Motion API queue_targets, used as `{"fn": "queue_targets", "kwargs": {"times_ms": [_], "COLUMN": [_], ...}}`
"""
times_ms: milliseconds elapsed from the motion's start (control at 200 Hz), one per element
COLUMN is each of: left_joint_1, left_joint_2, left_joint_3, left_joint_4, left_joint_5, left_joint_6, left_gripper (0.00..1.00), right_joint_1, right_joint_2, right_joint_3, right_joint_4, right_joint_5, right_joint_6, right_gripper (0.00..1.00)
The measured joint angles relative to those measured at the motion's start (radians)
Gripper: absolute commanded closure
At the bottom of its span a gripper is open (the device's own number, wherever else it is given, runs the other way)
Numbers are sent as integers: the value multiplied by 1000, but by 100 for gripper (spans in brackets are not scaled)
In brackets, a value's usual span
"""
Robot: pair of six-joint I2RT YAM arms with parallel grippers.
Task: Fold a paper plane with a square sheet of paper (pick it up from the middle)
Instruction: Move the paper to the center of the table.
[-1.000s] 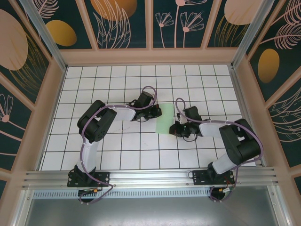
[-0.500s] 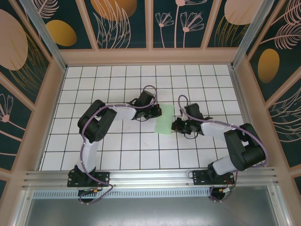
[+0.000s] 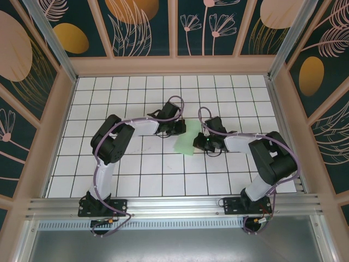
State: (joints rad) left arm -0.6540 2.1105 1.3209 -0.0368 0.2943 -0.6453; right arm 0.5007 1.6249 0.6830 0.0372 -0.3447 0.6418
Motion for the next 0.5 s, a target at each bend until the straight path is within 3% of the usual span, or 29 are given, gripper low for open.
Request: {"fn": "queue_targets", "kwargs": {"times_ms": [310,500], "left_joint_1": [105,103], "left_joint_2": [-229,-344], "left_joint_3": [-206,-327], "left_joint_4": [44,91], "left_joint_5": [-87,-67], "left_joint_6": [-94,-127], "left_gripper": [94,91], "right_joint_1": [142,190], "right_joint_2": [77,130], "right_joint_3": [54,120], "right_joint_4": [78,113], "right_joint_5": [1,-4], "right_joint_6": [154,207], "right_gripper": [92,91]}}
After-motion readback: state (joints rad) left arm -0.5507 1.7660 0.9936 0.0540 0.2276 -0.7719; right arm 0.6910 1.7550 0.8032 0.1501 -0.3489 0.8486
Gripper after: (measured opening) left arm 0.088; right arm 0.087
